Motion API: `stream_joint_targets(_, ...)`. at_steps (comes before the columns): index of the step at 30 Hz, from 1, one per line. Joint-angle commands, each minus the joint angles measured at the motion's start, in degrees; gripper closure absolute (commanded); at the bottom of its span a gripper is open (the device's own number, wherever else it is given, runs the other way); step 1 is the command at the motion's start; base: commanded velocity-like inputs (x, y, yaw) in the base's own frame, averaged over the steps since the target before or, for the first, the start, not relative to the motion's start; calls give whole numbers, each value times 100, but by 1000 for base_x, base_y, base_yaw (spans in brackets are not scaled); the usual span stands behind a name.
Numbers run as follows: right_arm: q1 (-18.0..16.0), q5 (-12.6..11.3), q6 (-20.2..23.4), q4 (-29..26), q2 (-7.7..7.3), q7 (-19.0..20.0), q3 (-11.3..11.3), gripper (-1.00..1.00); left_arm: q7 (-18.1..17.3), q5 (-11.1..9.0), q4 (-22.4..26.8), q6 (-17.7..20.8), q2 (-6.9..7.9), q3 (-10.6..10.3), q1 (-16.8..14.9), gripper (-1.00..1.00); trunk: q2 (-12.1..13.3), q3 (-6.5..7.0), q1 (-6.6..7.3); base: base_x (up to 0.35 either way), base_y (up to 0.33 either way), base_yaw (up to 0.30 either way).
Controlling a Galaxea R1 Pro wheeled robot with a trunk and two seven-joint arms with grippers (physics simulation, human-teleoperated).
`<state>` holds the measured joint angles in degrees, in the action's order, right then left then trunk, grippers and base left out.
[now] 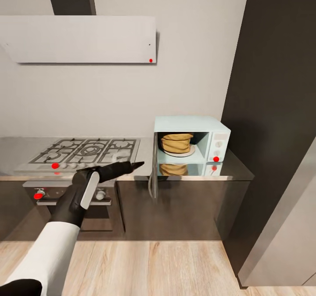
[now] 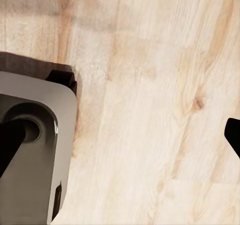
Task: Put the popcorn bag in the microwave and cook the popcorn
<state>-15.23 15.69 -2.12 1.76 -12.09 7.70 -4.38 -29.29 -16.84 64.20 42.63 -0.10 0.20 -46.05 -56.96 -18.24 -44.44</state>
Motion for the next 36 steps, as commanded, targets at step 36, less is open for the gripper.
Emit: stream_joint_targets(36,-7,17,-20,17,97,80,-86,-100,-1148,144,-82,-131,-43,-782,-12,-100,-5,0,-1,56,39,-8)
